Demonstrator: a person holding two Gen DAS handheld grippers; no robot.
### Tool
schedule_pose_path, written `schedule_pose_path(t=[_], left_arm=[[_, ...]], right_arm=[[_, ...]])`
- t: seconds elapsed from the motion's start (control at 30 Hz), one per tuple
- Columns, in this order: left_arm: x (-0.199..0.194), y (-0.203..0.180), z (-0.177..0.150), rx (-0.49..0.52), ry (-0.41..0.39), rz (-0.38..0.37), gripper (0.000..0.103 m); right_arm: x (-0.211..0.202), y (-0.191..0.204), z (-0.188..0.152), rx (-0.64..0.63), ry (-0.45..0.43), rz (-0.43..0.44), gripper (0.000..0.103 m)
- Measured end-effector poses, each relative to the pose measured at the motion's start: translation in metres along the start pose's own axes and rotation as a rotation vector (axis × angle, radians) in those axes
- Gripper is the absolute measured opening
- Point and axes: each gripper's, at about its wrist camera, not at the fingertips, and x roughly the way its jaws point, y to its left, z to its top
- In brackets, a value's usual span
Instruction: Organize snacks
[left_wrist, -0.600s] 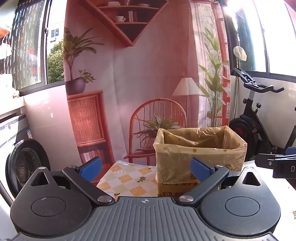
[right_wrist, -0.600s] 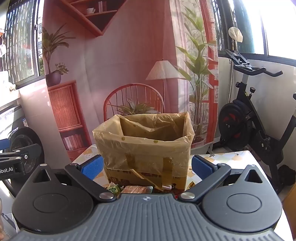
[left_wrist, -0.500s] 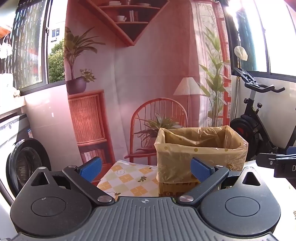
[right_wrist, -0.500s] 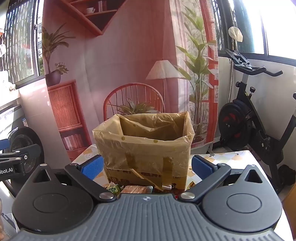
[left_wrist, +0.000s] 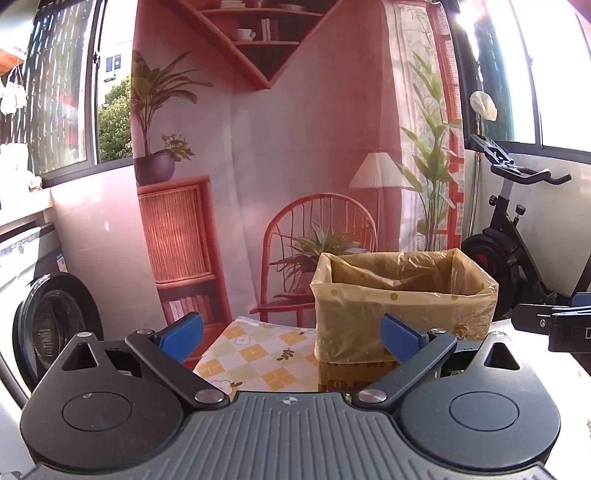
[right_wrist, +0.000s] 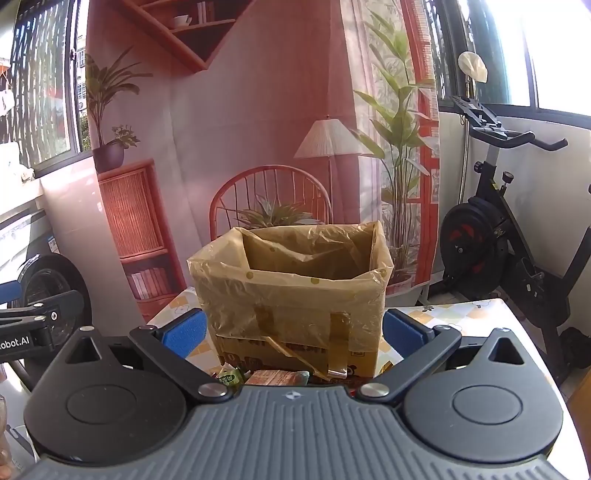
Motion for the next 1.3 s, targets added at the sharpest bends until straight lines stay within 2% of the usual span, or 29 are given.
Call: schedule_pose_path(t=[1.3], left_arm=[[-0.0030,0.0002,0.0012,-0.003,-0.011,0.000,0.102]], right_arm=[[0.0028,0.0015,-0.0016,-0.005,0.002,-0.002,0.103]])
